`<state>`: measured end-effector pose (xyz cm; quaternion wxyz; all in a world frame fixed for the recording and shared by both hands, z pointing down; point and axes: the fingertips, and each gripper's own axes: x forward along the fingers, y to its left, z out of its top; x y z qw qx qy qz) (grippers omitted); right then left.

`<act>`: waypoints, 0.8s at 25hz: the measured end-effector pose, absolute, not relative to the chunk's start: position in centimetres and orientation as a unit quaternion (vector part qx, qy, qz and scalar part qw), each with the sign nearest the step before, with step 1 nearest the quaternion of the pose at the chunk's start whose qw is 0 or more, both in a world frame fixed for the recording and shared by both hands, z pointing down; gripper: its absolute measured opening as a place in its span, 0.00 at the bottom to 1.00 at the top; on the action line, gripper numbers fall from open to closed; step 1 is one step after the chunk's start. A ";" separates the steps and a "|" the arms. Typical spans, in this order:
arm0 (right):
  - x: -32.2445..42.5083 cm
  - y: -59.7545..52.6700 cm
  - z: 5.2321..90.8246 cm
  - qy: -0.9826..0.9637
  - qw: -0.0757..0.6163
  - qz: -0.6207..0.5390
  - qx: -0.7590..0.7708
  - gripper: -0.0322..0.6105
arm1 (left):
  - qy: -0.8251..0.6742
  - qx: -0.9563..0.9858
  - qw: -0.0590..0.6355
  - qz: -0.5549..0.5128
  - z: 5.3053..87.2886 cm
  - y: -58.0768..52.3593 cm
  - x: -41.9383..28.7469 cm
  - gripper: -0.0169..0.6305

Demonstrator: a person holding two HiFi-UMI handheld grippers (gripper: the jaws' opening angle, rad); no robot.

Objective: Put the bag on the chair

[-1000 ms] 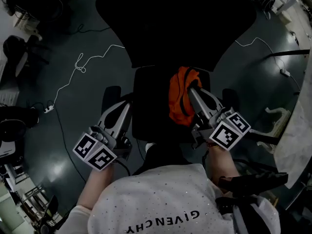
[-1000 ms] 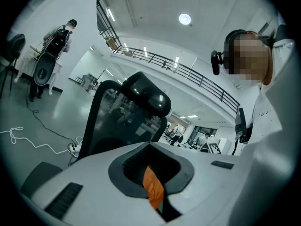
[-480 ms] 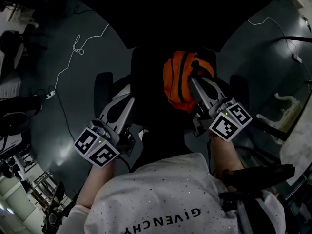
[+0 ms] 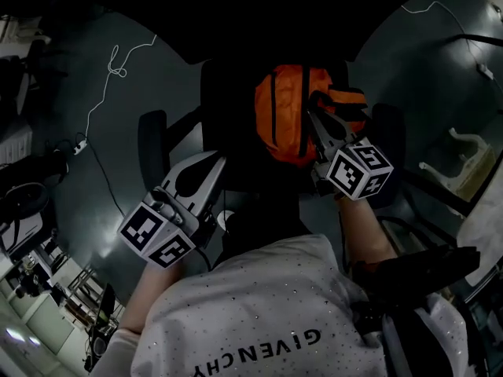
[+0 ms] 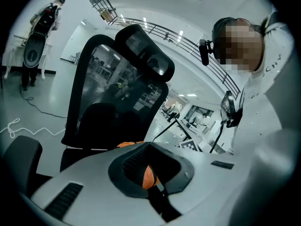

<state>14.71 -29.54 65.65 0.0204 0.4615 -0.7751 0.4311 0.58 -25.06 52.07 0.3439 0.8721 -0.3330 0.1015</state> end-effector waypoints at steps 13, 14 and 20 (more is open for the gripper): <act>16.9 -27.4 71.0 -0.778 0.123 0.411 0.459 0.06 | -0.350 0.832 0.413 0.123 57.7 -24.8 0.2 0.03; 17.0 -27.3 71.1 -0.780 0.123 0.407 0.459 0.06 | -0.346 0.832 0.416 0.120 57.8 -24.7 0.5 0.03; 16.2 -25.9 73.1 -0.785 0.162 0.374 0.466 0.06 | -0.318 0.846 0.410 0.127 59.0 -24.1 1.7 0.03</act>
